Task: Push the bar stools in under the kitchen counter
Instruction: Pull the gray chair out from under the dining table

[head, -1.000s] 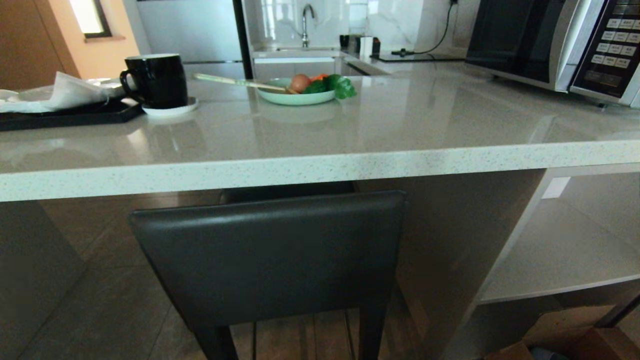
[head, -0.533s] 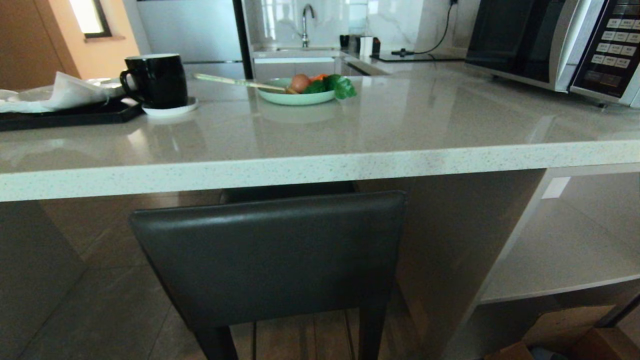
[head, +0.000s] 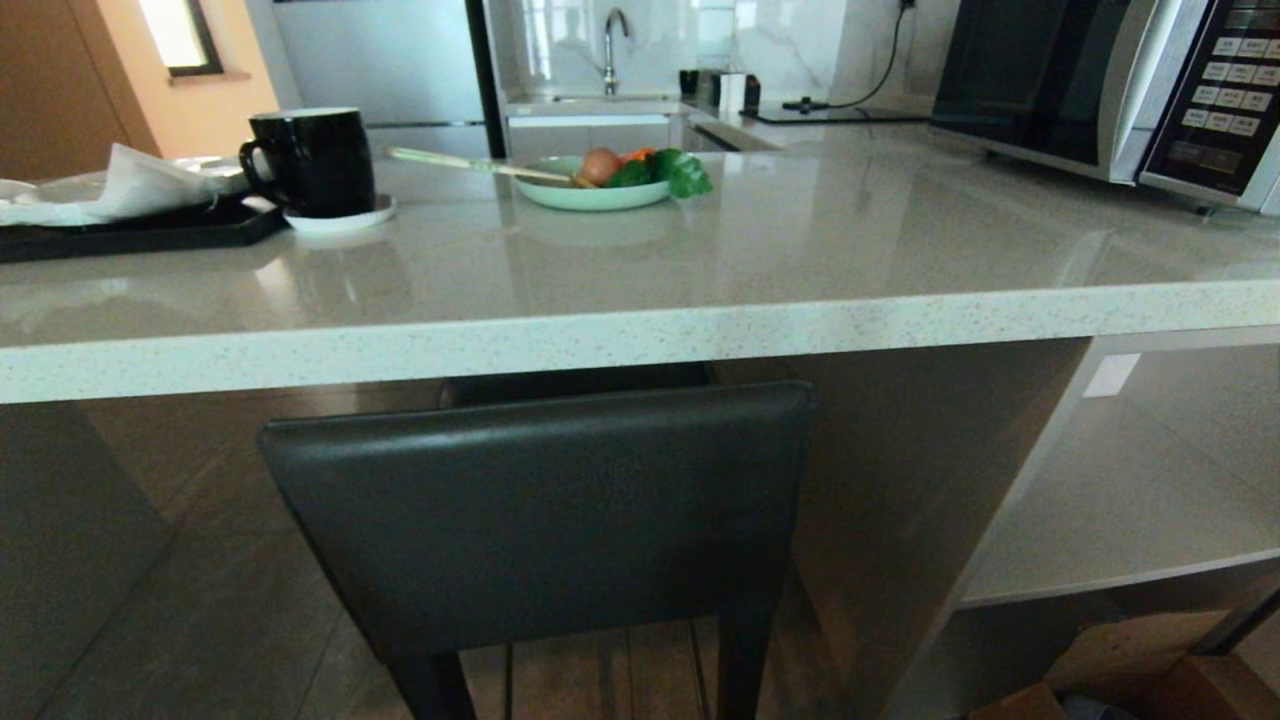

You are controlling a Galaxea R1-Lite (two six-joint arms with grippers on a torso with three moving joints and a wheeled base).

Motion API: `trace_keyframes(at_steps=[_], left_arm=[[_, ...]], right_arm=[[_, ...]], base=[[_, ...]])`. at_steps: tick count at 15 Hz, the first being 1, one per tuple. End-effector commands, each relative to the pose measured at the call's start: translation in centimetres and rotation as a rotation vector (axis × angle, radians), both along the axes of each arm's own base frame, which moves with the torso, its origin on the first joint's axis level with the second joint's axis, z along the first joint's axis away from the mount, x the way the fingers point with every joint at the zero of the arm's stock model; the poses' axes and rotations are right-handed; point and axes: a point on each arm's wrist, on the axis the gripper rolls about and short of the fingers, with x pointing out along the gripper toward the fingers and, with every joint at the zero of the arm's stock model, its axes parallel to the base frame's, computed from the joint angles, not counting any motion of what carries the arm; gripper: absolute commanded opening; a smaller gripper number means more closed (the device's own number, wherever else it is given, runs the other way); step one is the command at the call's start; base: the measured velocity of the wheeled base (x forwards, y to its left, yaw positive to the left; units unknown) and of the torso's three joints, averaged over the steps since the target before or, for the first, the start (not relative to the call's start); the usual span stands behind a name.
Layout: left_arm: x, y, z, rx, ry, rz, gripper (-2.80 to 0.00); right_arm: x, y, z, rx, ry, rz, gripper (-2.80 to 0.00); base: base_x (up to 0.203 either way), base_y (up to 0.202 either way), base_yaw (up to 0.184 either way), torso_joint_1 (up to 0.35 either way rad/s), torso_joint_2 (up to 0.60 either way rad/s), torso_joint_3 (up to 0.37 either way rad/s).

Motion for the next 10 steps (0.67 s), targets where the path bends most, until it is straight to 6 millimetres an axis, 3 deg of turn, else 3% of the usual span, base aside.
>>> trace_keyframes(at_steps=[1, 3, 5, 7, 10], left_arm=[[-0.2, 0.0, 0.9, -0.004, -0.019, -0.018, 0.0], [-0.5, -0.2, 4.8, -0.074, -0.036, -0.095, 0.0], [0.8, -0.4, 7.9, -0.14, 0.044, -0.223, 0.0], [1.8, -0.7, 8.6, -0.17, 0.068, -0.501, 0.0], [4.7, -1.5, 8.2, -0.209, 0.157, -0.65, 0.0]], right_arm=[[0.9, 0.1, 3.2, 0.038, 0.046, 0.067, 0.0], [2.1, 0.5, 4.5, 0.061, 0.115, 0.205, 0.0], [3.7, 0.7, 5.1, 0.081, 0.182, 0.313, 0.0], [5.6, 1.0, 5.7, 0.1, 0.222, 0.464, 0.0], [8.3, 1.5, 6.3, 0.125, 0.28, 0.65, 0.0]], base=[[0.0, 0.0, 0.0, 0.0, 0.0, 0.0], [0.0, 0.0, 0.0, 0.0, 0.0, 0.0], [0.0, 0.0, 0.0, 0.0, 0.0, 0.0], [0.0, 0.0, 0.0, 0.0, 0.0, 0.0], [0.0, 0.0, 0.0, 0.0, 0.0, 0.0]])
